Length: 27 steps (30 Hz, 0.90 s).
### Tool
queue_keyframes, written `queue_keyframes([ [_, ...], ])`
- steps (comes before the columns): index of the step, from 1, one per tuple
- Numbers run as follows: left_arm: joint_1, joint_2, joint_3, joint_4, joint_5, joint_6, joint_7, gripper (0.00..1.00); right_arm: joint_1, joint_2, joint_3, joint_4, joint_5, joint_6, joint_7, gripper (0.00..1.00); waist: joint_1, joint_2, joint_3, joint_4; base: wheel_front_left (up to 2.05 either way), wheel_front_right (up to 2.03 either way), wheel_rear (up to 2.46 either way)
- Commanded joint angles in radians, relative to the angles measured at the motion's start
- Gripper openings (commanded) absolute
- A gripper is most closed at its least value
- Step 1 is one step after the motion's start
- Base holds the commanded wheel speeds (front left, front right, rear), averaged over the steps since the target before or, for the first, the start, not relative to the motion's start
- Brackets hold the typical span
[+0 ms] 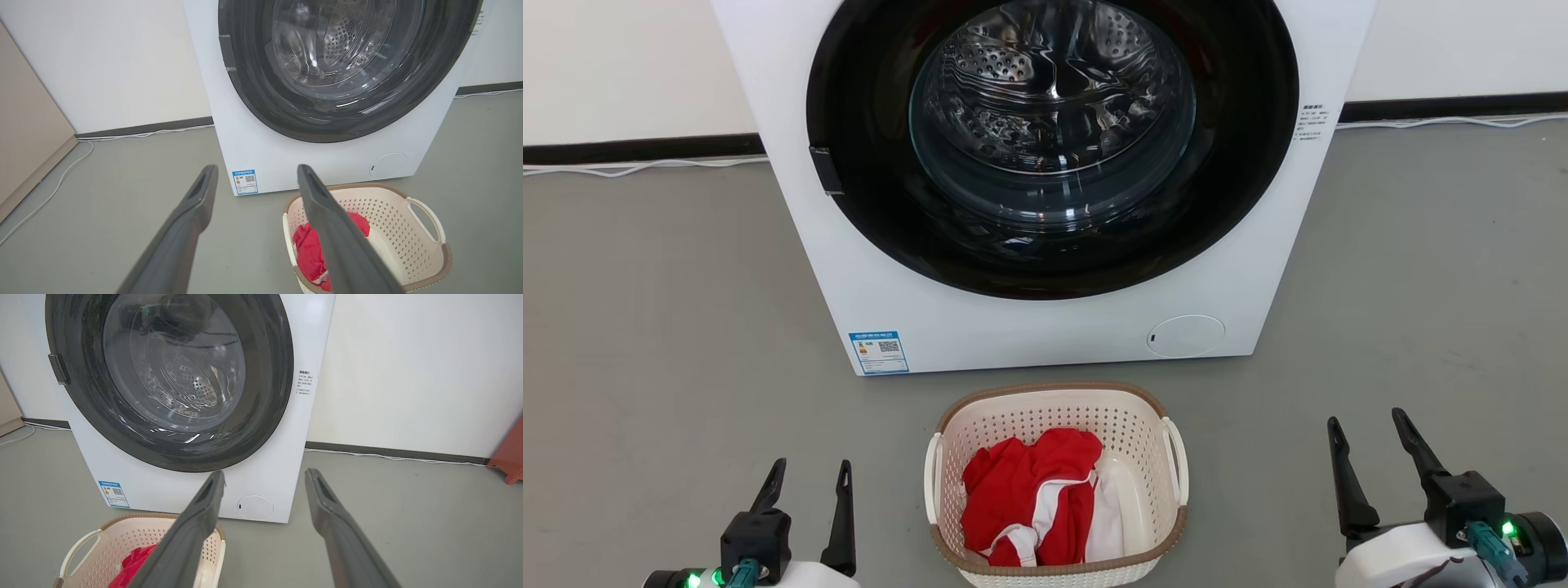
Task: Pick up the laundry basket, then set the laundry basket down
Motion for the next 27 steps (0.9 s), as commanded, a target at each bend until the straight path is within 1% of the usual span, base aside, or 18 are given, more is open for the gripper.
queue_keyframes([
  [1, -0.026, 0.012, 0.035, -0.028, 0.008, -0.003, -0.011, 1.0, -0.031, -0.01, 0.022, -0.019, -0.004, 0.006, -0.014, 1.0, 0.0, 0.0, 0.0, 0.0, 0.0, 0.0, 0.0],
  [27, -0.034, -0.004, 0.057, -0.017, 0.025, -0.031, -0.011, 1.0, -0.041, -0.01, 0.034, -0.014, 0.006, 0.006, -0.014, 1.0, 0.0, 0.0, 0.023, -0.002, 0.0, 0.0, 0.0],
])
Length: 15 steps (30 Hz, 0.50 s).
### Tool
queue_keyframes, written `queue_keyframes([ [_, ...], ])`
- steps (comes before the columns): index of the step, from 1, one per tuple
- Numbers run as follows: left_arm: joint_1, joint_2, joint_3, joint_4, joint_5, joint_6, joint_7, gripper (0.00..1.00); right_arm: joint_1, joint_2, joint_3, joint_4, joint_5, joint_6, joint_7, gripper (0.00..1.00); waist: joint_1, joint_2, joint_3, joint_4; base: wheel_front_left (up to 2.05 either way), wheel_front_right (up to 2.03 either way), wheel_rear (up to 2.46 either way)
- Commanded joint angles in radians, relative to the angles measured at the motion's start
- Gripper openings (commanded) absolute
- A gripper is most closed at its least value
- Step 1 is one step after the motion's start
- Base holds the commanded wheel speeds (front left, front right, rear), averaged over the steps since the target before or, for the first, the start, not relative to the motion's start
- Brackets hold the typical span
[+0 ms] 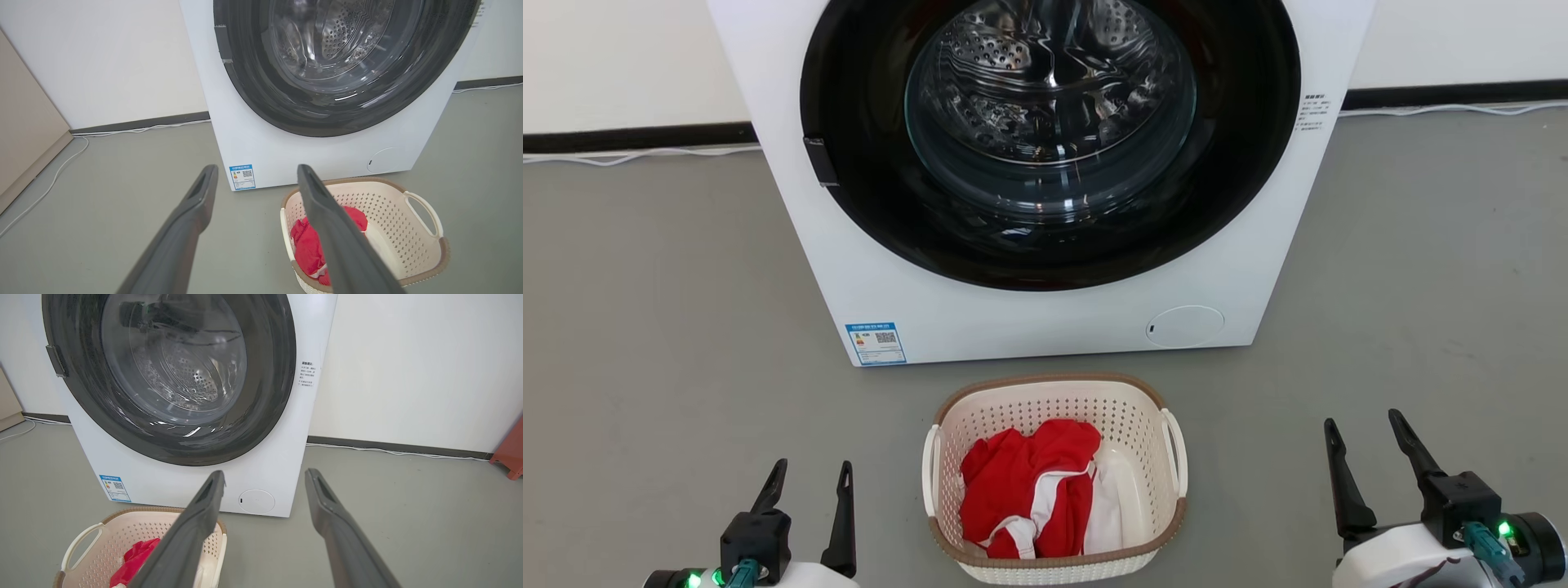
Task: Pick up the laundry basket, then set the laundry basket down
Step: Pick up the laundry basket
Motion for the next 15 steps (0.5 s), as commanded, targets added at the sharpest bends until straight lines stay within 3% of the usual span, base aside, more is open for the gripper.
queue_keyframes([
  [1, -0.037, 0.008, 0.035, -0.022, 0.008, -0.008, -0.01, 1.0, -0.045, -0.01, 0.03, -0.018, 0.006, 0.006, -0.014, 1.0, 0.0, 0.0, 0.012, 0.0, 0.0, 0.0, 0.0],
  [15, -0.178, 0.009, 0.024, 0.019, 0.01, -0.035, -0.01, 1.0, -0.182, -0.01, 0.046, 0.025, 0.008, 0.006, -0.014, 1.0, 0.0, 0.0, 0.206, 0.011, 0.0, 0.0, 0.0],
])
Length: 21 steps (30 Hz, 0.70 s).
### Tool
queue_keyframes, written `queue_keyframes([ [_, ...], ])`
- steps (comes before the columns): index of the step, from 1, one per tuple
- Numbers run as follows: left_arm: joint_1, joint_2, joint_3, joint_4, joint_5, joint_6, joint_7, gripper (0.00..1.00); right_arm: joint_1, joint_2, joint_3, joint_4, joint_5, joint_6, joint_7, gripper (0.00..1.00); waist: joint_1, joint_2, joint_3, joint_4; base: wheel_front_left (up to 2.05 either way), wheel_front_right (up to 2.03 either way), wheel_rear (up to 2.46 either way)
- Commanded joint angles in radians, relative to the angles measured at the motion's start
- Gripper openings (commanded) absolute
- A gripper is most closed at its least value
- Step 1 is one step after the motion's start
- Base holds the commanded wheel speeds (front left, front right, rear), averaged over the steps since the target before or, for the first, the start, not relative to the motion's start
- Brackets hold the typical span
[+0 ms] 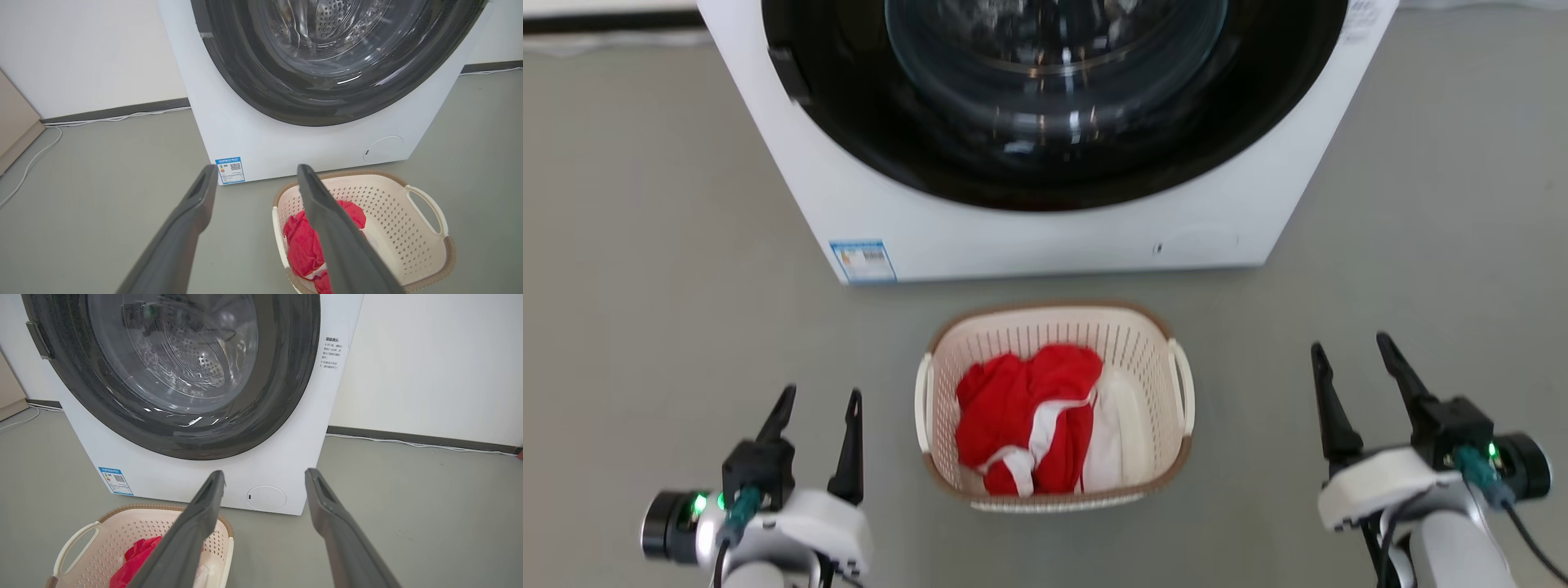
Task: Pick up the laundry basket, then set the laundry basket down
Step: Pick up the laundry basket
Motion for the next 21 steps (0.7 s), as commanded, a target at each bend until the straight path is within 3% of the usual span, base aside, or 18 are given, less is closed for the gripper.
queue_keyframes([
  [1, -0.057, 0.008, 0.028, -0.011, 0.008, -0.006, -0.009, 1.0, -0.049, -0.009, 0.021, -0.009, -0.001, 0.006, -0.014, 1.0, 0.0, 0.0, 0.059, 0.006, 0.0, 0.0, 0.0],
  [7, -0.165, 0.002, 0.024, 0.065, -0.002, -0.015, -0.009, 1.0, -0.147, -0.009, 0.004, 0.059, 0.002, 0.006, -0.014, 1.0, 0.0, 0.0, 0.174, 0.013, 0.0, 0.0, 0.0],
  [21, -0.492, -0.015, -0.006, 0.44, -0.029, -0.043, -0.009, 1.0, -0.396, -0.009, 0.048, 0.326, -0.026, 0.006, -0.014, 1.0, 0.0, 0.0, 0.406, 0.038, 0.0, 0.0, 0.0],
])
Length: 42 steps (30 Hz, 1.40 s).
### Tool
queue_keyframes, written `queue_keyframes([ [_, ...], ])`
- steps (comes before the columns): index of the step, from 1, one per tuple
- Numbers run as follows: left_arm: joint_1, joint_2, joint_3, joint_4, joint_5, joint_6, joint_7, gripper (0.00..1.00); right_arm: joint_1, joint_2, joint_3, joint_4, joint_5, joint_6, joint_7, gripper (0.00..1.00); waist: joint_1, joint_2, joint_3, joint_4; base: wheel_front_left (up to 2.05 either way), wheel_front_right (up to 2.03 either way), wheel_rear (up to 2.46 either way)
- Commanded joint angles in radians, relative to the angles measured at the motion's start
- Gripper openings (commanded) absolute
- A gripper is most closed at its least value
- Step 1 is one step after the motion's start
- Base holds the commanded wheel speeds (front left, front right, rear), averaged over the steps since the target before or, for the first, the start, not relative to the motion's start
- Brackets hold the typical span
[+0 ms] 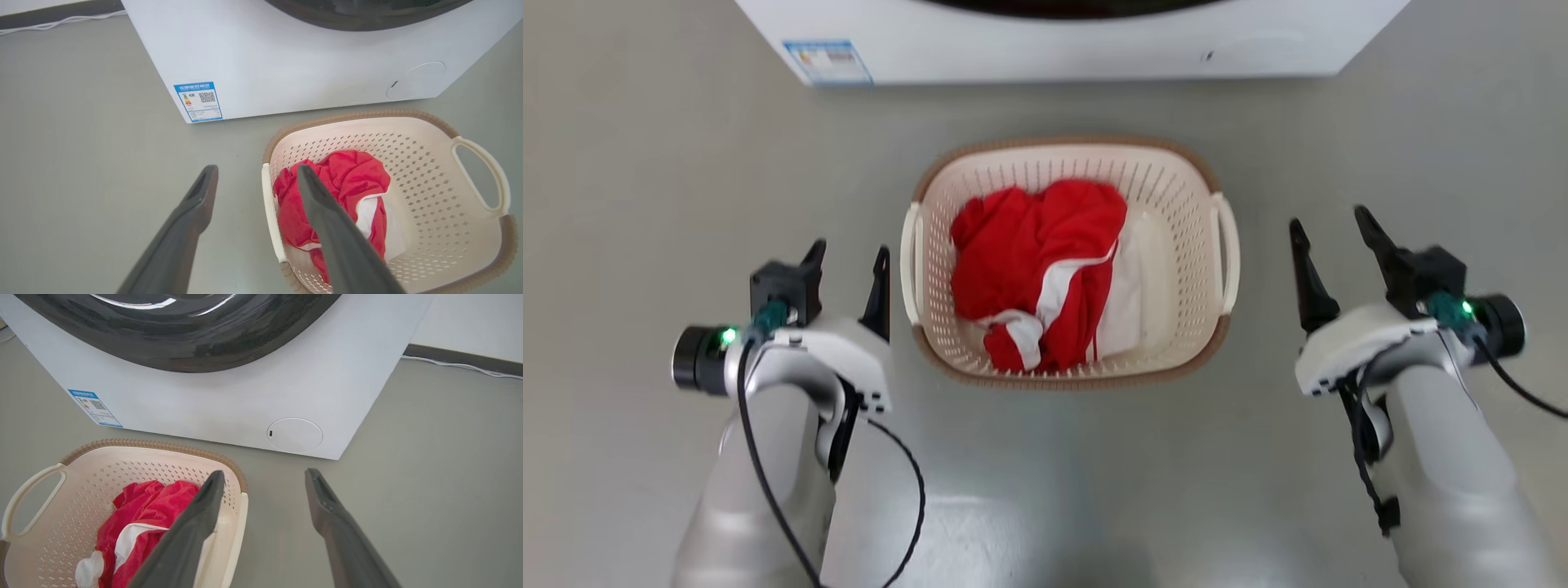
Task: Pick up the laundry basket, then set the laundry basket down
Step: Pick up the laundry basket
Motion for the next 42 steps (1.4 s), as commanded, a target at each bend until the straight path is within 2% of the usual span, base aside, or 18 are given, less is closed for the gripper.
queue_keyframes([
  [1, -0.025, 0.018, 0.021, 0.014, -0.012, -0.006, -0.006, 1.0, -0.022, 0.004, 0.034, 0.005, -0.012, 0.006, -0.014, 1.0, 0.0, 0.0, 0.049, 0.008, 0.0, 0.0, 0.0],
  [6, -0.115, 0.012, -0.002, 0.134, -0.02, -0.025, -0.006, 1.0, -0.085, 0.004, 0.078, 0.083, -0.002, 0.006, -0.014, 1.0, 0.0, 0.0, 0.105, 0.006, 0.0, 0.0, 0.0],
  [16, -0.243, -0.001, -0.016, 0.253, -0.053, -0.033, -0.006, 1.0, -0.164, 0.004, 0.099, 0.17, -0.007, 0.006, -0.014, 1.0, 0.0, 0.0, 0.175, 0.003, 0.0, 0.0, 0.0],
  [29, -0.367, 0.001, -0.039, 0.369, -0.067, -0.032, -0.006, 1.0, -0.238, 0.004, 0.134, 0.184, 0.002, 0.006, -0.014, 1.0, 0.0, 0.0, 0.272, -0.016, 0.0, 0.0, 0.0],
  [35, -0.419, 0.004, -0.046, 0.409, -0.069, -0.009, -0.005, 1.0, -0.272, 0.004, 0.142, 0.184, 0.019, 0.006, -0.014, 1.0, 0.0, 0.0, 0.316, -0.011, 0.0, 0.0, 0.0],
  [42, -0.457, 0.005, -0.065, 0.437, -0.068, -0.007, -0.005, 1.0, -0.296, 0.004, 0.164, 0.185, 0.047, 0.006, -0.014, 1.0, 0.0, 0.0, 0.352, -0.006, 0.0, 0.0, 0.0],
])
